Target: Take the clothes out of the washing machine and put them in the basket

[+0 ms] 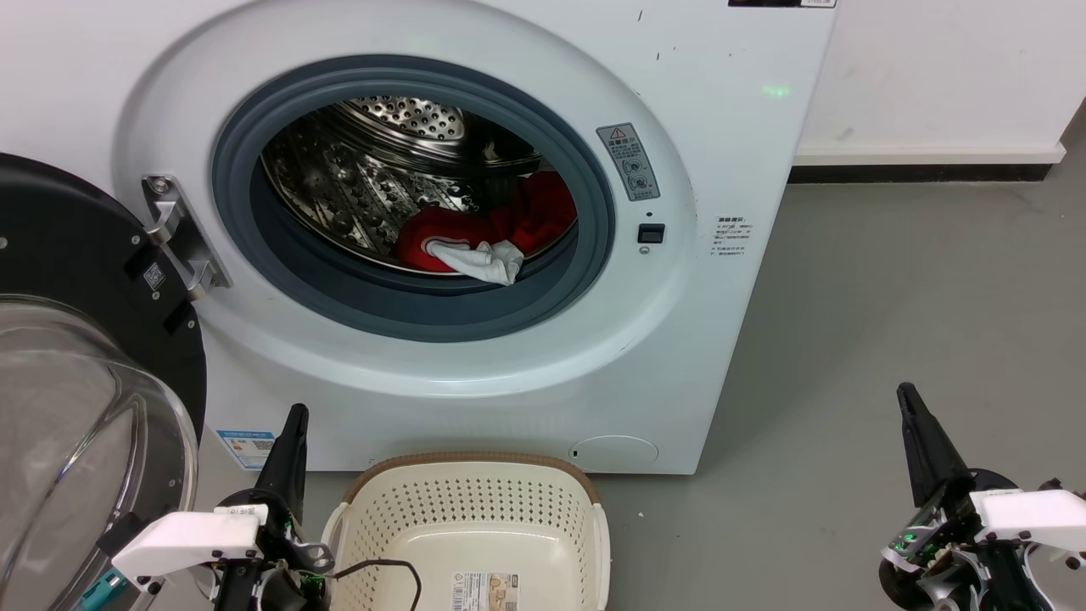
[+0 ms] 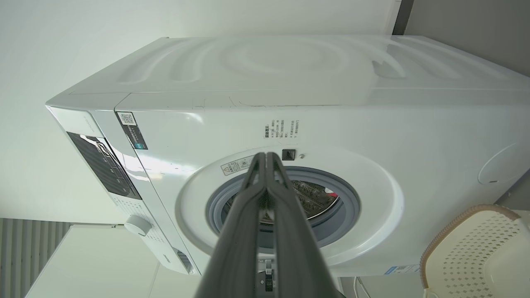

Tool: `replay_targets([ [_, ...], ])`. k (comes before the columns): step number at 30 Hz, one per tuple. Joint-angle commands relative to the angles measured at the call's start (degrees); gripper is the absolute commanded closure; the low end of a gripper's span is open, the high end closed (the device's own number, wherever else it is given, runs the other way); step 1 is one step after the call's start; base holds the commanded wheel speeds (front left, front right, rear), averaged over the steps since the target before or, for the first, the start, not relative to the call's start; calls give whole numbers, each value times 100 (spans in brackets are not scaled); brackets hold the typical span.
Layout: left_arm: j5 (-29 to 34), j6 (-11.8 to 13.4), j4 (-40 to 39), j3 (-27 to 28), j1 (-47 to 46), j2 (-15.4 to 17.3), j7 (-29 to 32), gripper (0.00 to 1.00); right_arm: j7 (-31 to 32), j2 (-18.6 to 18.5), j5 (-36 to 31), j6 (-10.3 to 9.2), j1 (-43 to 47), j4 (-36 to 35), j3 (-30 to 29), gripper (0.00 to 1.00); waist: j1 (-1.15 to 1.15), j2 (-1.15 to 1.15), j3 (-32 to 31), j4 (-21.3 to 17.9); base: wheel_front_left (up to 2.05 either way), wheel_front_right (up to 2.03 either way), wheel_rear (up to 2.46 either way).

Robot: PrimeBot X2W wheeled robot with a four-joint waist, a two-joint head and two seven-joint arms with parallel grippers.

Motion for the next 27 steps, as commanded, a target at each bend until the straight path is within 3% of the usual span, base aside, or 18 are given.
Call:
replay_targets([
  [1,4,-13,0,4,-50,-8,15,100,-2,15,-26,-2,-69,6,1,100,0,0,0,0,0,0,0],
  [17,4,-14,0,4,-50,-8,15,100,-2,15,-25,-2,-69,6,2,100,0,0,0,0,0,0,0],
  [18,0,1,1,-2,0,0,-1,0,-2,0,-2,0,0,0,1,0,0,0,0,0,0,0,0],
  [27,131,2,-22,-200,59,-8,-217,0,-215,4,-158,-1,140,-59,132,0,0,0,3,-3,0,0,0],
])
